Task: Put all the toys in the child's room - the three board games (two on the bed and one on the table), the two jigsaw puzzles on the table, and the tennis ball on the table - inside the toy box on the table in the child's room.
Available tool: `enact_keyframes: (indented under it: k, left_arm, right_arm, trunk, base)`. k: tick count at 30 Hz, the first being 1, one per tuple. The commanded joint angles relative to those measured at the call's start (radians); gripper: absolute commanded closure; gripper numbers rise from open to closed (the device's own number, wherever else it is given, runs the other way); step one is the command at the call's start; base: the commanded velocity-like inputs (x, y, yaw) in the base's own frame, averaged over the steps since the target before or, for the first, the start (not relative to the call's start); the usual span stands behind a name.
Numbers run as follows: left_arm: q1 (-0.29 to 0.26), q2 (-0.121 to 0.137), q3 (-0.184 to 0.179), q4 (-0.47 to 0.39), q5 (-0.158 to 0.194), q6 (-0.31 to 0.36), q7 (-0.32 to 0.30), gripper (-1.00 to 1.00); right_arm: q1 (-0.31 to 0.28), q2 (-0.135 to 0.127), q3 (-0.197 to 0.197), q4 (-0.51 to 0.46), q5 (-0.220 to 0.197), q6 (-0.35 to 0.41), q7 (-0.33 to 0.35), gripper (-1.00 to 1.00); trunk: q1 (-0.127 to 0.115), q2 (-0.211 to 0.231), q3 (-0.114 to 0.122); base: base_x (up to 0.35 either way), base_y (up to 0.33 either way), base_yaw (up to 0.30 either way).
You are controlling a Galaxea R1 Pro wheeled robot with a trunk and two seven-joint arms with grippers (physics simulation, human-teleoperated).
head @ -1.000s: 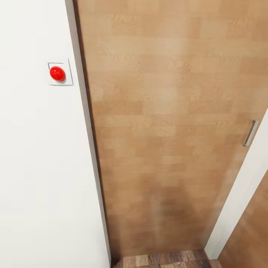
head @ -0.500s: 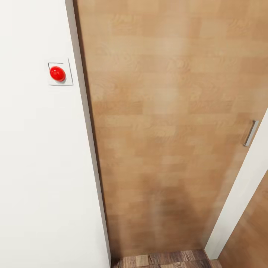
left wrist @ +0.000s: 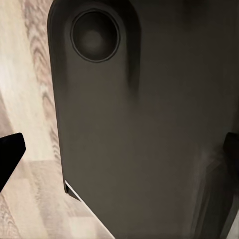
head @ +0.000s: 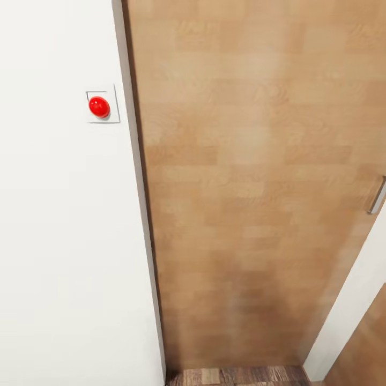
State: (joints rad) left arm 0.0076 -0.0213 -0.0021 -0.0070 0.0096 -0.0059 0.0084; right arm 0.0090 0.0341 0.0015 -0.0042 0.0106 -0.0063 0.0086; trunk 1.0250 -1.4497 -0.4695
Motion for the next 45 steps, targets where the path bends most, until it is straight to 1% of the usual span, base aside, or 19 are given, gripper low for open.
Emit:
enact_keyframes:
  k: [1,12,19,28,34,45]
  left_arm:
    - [0.0,0.0,-0.001,-0.001,0.001,0.0,0.001,-1.0]
    - [0.0,0.0,-0.004,-0.001,-0.001,0.0,0.001,-1.0]
    - [0.0,0.0,-0.003,-0.001,-0.002,0.0,0.001,-1.0]
    - [0.0,-0.002,-0.005,-0.001,-0.003,-0.001,0.001,-1.0]
    - [0.0,-0.002,-0.005,-0.001,-0.004,0.001,0.001,-1.0]
    - [0.0,-0.001,-0.001,-0.001,0.001,0.0,0.001,-1.0]
  right_arm:
    - [0.0,0.0,0.0,0.0,0.001,-0.001,0.001,-1.0]
    - [0.0,0.0,0.0,0.0,0.003,0.0,0.001,-1.0]
    - [0.0,0.002,0.0,0.0,0.0,-0.008,0.001,-1.0]
    - [0.0,0.0,-0.001,0.0,0.0,-0.019,0.001,-1.0]
    - [0.0,0.001,0.0,0.0,0.001,-0.02,0.001,-1.0]
    - [0.0,0.003,0.0,0.0,0.002,-0.02,0.001,-1.0]
  trunk:
    - [0.0,0.0,-0.001]
    - [0.0,0.0,-0.001]
    - [0.0,0.0,-0.001]
    - [0.0,0.0,-0.001]
    - [-0.023,0.042,0.018]
    - [-0.065,0.119,0.053]
  base:
    - [0.0,0.0,0.26]
    - [-0.107,0.0,0.247]
    - [-0.188,0.0,0.032]
    - [-0.036,0.0,0.002]
    - [-0.003,0.0,0.072]
    - [0.0,0.0,0.257]
